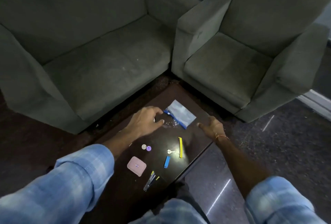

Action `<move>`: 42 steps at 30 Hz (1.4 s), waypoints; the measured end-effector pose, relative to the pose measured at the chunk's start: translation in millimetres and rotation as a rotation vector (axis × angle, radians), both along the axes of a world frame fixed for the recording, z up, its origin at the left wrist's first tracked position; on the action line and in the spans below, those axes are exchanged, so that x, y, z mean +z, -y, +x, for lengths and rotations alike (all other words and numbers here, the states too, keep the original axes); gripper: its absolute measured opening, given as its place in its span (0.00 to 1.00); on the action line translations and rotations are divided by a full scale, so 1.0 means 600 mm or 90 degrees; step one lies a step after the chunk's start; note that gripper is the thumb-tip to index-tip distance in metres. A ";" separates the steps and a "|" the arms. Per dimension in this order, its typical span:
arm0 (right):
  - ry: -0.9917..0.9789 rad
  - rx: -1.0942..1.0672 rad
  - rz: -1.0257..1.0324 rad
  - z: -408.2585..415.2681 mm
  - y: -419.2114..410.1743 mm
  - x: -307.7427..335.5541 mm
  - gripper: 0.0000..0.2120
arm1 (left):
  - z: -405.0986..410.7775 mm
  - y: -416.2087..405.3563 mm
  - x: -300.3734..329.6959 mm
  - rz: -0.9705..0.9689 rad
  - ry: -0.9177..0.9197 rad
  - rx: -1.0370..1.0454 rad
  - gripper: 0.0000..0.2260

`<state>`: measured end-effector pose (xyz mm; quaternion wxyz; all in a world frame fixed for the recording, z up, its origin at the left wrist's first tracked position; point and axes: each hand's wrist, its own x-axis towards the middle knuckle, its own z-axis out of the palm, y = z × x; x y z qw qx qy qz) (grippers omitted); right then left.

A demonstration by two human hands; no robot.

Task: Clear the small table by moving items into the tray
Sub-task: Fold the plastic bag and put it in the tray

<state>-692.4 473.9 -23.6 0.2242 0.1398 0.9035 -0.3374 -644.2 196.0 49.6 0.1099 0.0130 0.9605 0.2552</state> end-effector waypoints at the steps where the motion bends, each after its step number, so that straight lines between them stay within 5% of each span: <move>1: 0.025 0.008 0.006 -0.022 -0.004 -0.018 0.35 | -0.011 -0.005 -0.006 0.003 0.023 -0.005 0.17; 10: 0.151 0.119 0.057 -0.196 -0.015 -0.202 0.27 | -0.077 -0.039 -0.050 0.008 0.170 0.008 0.15; 19: 0.219 0.166 0.090 -0.232 0.025 -0.301 0.41 | -0.101 -0.053 -0.059 -0.026 0.237 0.051 0.17; 26: 0.173 0.123 0.137 -0.229 0.041 -0.332 0.25 | -0.111 -0.060 -0.090 -0.015 0.244 0.059 0.18; 33: 0.072 0.092 -0.059 -0.223 0.051 -0.278 0.04 | -0.095 -0.054 -0.084 0.020 0.217 0.101 0.16; 37: -0.052 0.081 -0.238 -0.181 0.052 -0.202 0.05 | -0.073 -0.042 -0.073 0.073 0.146 0.248 0.15; 42: -0.077 0.086 -0.502 -0.106 0.073 -0.059 0.10 | -0.019 -0.014 -0.063 0.187 0.136 0.448 0.36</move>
